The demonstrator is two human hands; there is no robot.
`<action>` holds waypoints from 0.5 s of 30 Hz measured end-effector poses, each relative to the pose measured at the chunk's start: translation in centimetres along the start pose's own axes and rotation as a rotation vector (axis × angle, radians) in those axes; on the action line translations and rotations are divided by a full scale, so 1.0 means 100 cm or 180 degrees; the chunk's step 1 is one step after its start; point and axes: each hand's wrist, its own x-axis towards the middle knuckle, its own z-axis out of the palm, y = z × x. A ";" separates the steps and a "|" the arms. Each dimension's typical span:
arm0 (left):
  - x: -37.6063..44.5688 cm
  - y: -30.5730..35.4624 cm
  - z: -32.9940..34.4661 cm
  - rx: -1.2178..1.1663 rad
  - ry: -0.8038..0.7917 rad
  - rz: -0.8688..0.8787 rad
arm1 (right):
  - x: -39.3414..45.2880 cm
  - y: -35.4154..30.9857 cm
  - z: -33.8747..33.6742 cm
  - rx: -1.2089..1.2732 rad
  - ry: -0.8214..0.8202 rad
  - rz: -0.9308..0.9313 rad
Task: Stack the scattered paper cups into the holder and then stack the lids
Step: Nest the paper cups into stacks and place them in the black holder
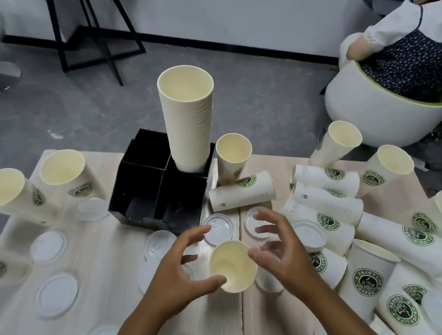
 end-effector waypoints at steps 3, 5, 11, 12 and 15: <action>-0.002 -0.004 0.002 0.0079 -0.0213 0.0005 | 0.056 -0.006 -0.003 -0.0097 0.0526 -0.0082; -0.005 -0.007 0.007 0.0129 -0.0263 0.0026 | 0.100 -0.009 -0.001 -0.0281 0.0705 -0.0161; -0.001 -0.003 0.012 0.0201 -0.0383 0.0095 | 0.190 0.003 0.005 -0.0854 0.0488 -0.0164; 0.000 -0.003 0.013 0.0204 -0.0430 0.0097 | 0.196 0.006 0.006 -0.0865 0.0455 -0.0140; 0.001 -0.004 0.018 0.0151 -0.0513 0.0047 | 0.204 0.012 0.009 -0.0850 0.0488 -0.0204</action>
